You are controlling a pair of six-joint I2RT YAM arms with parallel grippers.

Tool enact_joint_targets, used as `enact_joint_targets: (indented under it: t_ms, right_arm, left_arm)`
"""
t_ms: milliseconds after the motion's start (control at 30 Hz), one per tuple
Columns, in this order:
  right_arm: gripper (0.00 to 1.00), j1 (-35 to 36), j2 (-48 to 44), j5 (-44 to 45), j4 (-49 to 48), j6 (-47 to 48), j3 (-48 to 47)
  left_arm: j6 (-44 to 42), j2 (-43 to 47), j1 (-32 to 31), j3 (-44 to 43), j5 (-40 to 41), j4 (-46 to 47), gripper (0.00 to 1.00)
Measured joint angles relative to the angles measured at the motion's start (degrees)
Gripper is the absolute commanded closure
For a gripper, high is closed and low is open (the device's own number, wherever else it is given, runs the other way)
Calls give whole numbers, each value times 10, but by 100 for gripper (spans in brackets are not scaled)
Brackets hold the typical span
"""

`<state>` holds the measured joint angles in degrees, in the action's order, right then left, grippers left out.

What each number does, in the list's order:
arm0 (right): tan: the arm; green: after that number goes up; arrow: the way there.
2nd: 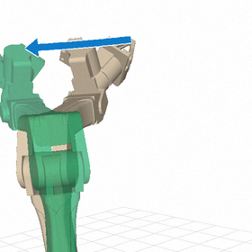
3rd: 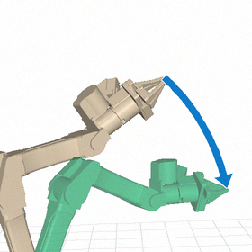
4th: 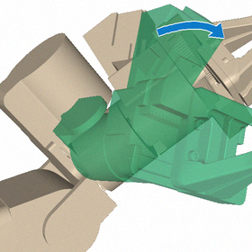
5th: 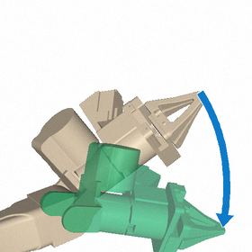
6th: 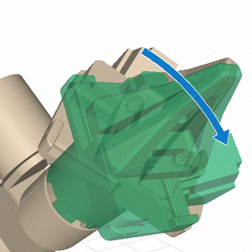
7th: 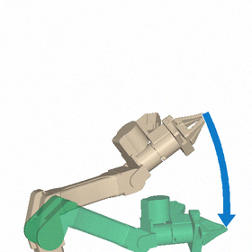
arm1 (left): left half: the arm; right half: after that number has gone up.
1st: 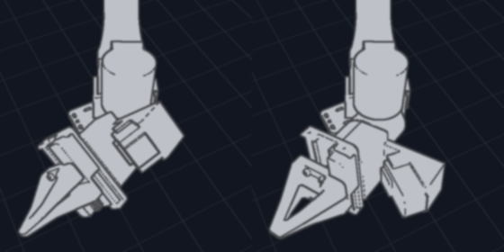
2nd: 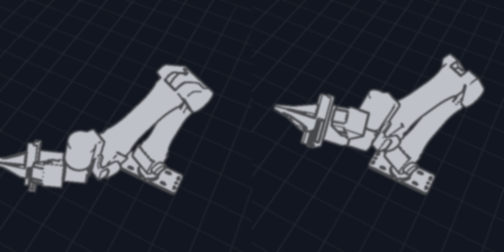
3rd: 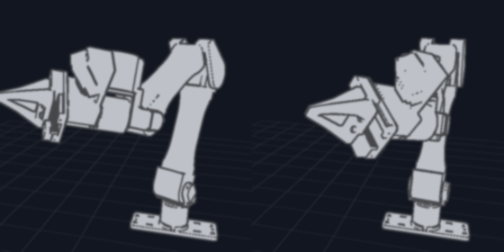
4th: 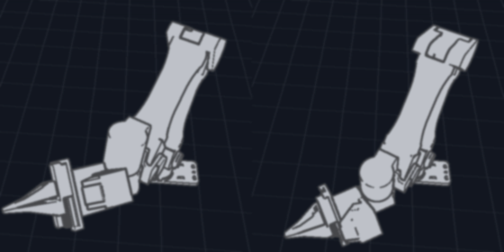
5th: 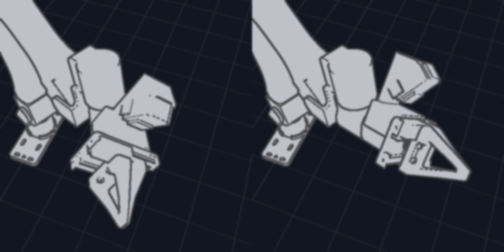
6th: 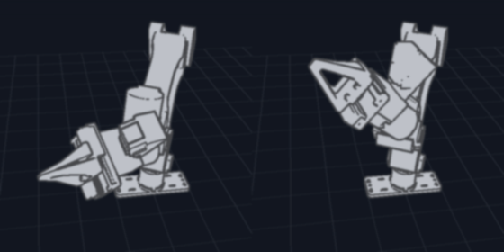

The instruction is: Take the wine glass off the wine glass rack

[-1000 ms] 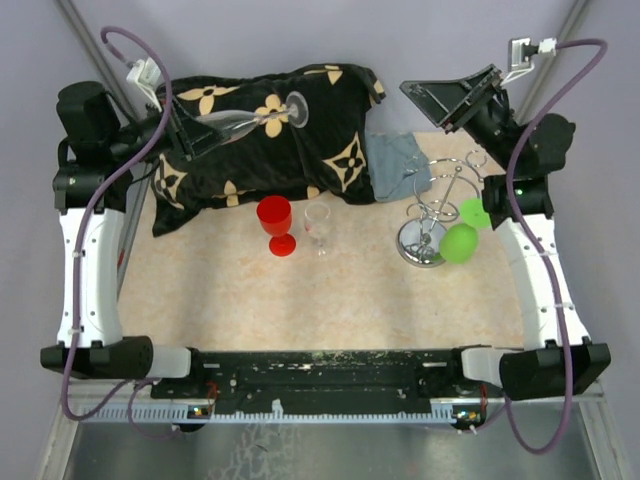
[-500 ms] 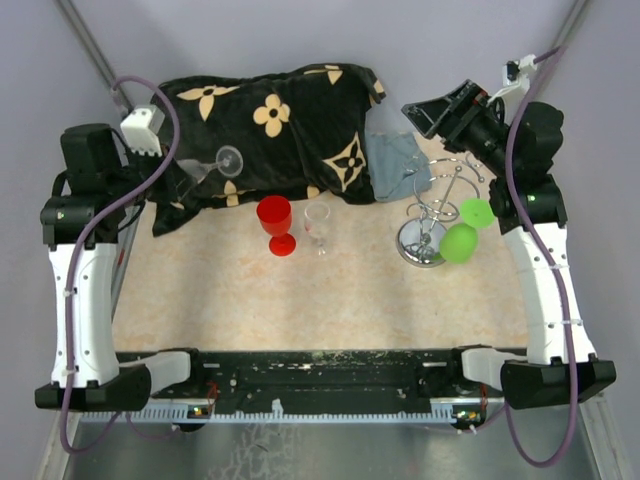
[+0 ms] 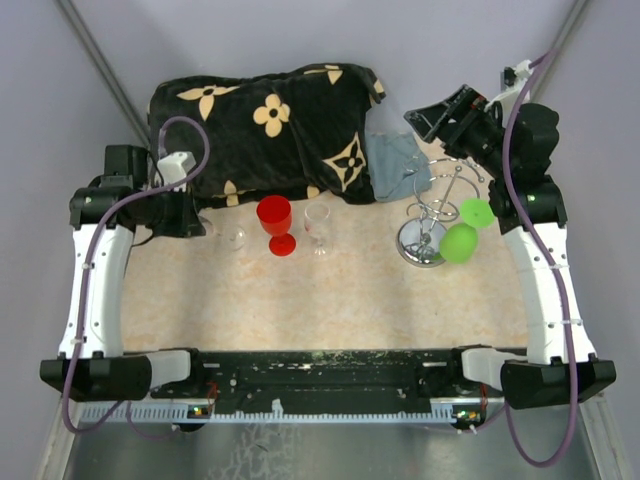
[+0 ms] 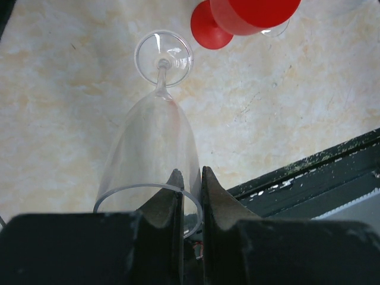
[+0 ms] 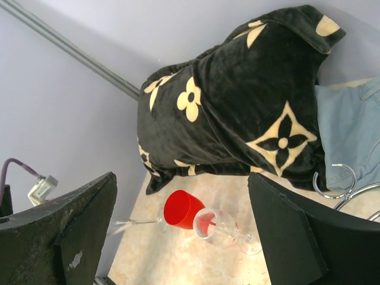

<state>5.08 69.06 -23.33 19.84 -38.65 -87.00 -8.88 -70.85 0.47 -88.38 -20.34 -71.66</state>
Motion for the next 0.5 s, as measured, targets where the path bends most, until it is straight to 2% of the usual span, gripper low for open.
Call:
enact_joint_targets:
  t_ms: [233, 500]
  right_arm:
    - [8, 0, 0, 30, 18, 8, 0]
    - [8, 0, 0, 71, 49, 12, 0]
  left_arm:
    - [-28, -40, -27, -10, 7, -22, 100]
    - [-50, -82, -146, -12, 56, -26, 100]
